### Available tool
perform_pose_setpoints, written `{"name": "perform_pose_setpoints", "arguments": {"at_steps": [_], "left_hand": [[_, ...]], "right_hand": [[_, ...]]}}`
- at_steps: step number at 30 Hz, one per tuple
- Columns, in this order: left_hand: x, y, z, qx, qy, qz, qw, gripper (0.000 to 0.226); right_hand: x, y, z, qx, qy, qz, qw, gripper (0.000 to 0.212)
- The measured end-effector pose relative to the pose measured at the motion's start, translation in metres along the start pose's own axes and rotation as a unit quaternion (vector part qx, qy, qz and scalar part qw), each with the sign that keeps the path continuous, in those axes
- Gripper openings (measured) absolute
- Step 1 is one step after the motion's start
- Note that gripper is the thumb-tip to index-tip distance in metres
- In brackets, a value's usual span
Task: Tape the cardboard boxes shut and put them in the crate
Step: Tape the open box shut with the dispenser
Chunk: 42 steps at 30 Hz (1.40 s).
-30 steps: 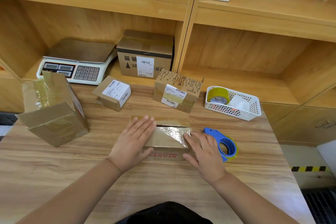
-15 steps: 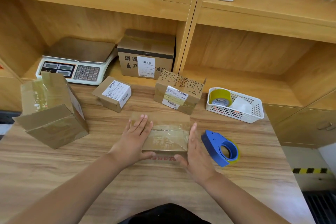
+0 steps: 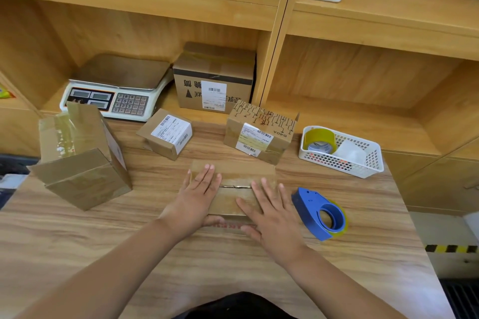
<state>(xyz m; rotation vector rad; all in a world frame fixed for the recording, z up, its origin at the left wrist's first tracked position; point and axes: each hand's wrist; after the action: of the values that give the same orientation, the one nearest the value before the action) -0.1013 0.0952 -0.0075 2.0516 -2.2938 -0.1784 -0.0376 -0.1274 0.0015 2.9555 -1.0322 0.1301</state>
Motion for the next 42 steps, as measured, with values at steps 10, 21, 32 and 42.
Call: {"name": "perform_pose_setpoints", "arguments": {"at_steps": [10,21,32,42], "left_hand": [[0.001,0.0,-0.002,-0.006,-0.005,-0.005,1.0,0.099],[-0.004,0.002,-0.004,-0.02,0.007,0.003,1.0,0.098],[-0.01,0.013,-0.006,0.14,0.423,-0.182,0.876,0.075],[-0.012,0.016,-0.014,0.047,0.626,-0.249,0.737,0.073]], "right_hand": [[0.033,0.018,-0.003,0.054,-0.06,-0.01,0.997,0.045],[0.022,0.029,0.005,-0.017,-0.19,0.141,0.972,0.085],[-0.007,-0.027,-0.022,-0.01,-0.506,0.356,0.786,0.055],[-0.019,-0.053,-0.027,0.02,-0.534,0.517,0.669,0.051]]}}
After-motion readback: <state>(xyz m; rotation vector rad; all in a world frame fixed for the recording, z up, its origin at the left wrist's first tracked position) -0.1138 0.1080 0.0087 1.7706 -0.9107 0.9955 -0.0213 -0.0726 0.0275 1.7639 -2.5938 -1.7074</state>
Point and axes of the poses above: each hand's wrist, its own y-axis away from the middle knuckle, its own z-axis out of the palm, x = y × z, and after that the axes turned 4 degrees about z, right-handed
